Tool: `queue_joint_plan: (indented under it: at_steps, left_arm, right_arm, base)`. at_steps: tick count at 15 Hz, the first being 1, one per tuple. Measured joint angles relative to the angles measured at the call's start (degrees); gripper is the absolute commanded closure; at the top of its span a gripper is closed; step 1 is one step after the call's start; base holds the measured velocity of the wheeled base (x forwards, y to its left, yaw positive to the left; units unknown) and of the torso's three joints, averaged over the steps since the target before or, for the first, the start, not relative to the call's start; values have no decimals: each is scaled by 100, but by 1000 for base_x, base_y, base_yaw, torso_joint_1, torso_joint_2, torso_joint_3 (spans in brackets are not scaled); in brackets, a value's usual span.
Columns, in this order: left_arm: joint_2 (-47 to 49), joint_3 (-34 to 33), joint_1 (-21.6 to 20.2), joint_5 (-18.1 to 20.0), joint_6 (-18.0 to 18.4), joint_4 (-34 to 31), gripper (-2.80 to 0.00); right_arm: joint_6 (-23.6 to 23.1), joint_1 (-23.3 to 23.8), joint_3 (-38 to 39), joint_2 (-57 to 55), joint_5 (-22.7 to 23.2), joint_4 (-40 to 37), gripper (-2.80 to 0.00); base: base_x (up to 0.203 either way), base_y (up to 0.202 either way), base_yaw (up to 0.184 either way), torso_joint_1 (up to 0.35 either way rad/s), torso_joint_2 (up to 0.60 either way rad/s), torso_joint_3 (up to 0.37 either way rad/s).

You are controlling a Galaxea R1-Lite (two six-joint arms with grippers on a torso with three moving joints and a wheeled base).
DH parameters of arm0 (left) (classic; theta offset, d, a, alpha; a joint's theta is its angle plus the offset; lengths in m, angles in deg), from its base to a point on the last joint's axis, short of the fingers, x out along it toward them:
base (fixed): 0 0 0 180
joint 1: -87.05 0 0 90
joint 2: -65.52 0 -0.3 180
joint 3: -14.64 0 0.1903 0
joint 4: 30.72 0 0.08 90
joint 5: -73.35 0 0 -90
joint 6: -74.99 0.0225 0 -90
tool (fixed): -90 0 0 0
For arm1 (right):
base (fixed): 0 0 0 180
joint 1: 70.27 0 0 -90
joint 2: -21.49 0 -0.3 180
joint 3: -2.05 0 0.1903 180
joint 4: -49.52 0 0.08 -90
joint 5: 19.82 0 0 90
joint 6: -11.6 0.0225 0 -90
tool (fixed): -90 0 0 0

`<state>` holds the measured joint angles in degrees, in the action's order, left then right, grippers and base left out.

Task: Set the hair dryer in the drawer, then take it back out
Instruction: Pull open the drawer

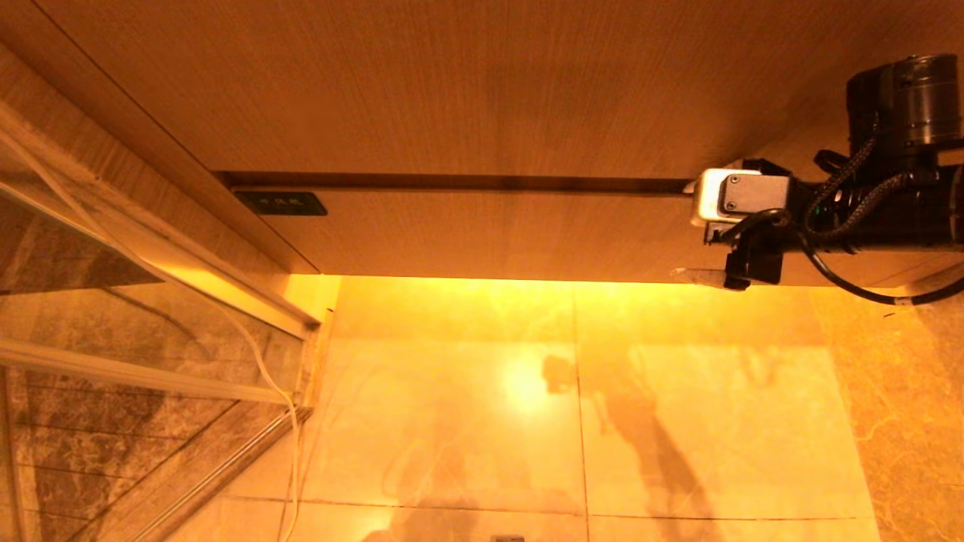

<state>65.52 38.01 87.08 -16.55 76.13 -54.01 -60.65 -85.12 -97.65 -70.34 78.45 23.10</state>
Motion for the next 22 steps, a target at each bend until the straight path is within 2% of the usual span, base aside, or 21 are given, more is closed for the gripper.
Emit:
queue_joint_plan:
  at_steps: [10, 16, 17, 19, 22]
  left_arm:
    - [0, 0, -2, -2, -1, 1, 0]
    - [0, 0, -2, 0, -2, 0, 0]
    - [0, 0, 2, -2, -2, 1, 0]
    - [0, 0, -2, 1, -2, 0, 0]
    - [0, 0, -2, 0, 0, 0, 0]
  right_arm:
    - [180, -9, 514, 708, -76, 93, -280]
    - [301, -313, 880, 936, -395, -465, -280]
    - [432, -388, 915, 944, -521, -469, -280]
    - [578, -580, 968, 933, -1050, -466, -280]
    - [1165, -1082, 981, 782, -1784, -275, -280]
  base:
    - [0, 0, 0, 0, 0, 0]
    - [0, 0, 0, 0, 0, 0]
    - [0, 0, 0, 0, 0, 0]
    - [0, 0, 0, 0, 0, 0]
    - [0, 0, 0, 0, 0, 0]
